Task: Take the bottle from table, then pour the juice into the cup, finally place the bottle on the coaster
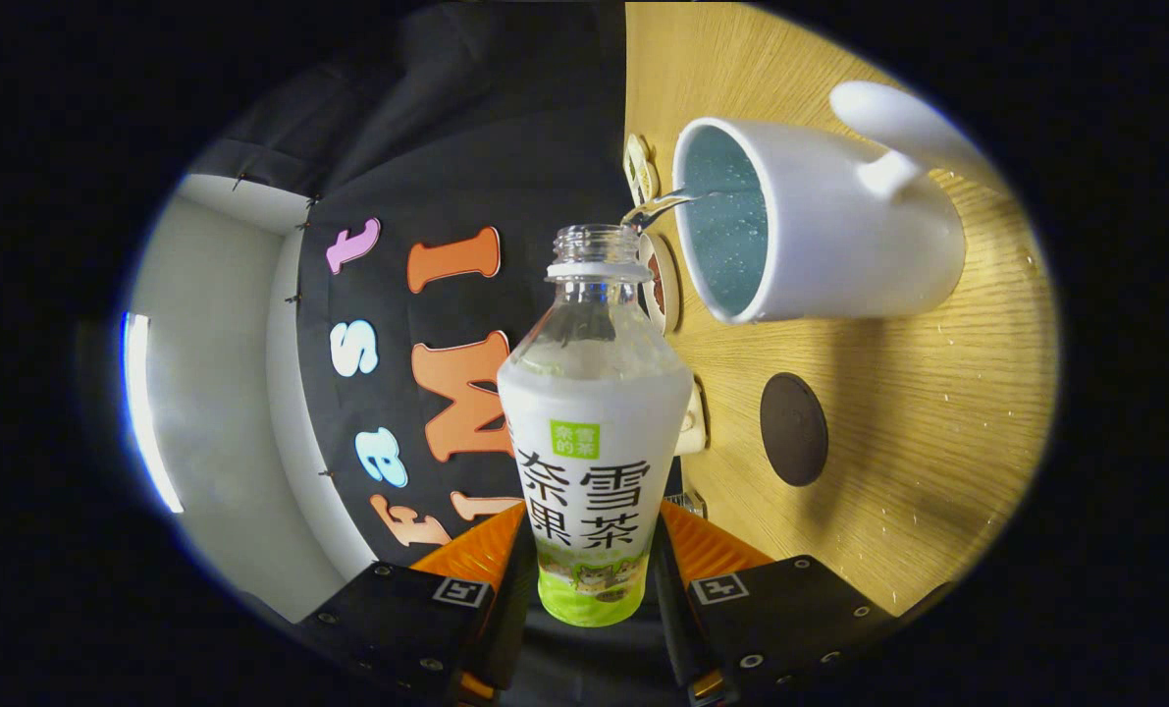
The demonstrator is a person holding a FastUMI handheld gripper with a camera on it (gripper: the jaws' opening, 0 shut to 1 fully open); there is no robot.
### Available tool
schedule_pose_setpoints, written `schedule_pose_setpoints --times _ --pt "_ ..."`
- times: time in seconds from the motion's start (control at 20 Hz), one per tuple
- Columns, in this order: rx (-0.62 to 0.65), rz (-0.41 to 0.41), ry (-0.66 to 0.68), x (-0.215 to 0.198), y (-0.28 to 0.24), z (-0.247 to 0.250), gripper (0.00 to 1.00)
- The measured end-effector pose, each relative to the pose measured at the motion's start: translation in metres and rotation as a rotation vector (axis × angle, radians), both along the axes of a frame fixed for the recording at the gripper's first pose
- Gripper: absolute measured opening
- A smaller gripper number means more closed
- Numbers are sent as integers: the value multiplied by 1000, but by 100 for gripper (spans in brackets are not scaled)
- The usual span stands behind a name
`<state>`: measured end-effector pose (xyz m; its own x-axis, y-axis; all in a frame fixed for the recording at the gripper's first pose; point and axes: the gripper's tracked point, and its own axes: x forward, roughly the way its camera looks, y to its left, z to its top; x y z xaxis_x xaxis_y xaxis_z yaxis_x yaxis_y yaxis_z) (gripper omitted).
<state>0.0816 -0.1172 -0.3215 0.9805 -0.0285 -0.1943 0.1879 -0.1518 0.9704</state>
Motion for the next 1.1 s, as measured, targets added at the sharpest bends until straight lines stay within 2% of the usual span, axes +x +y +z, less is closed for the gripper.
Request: schedule_pose_setpoints --times 1.1 --pt "123 -40 -46 -6 -10 16 60"
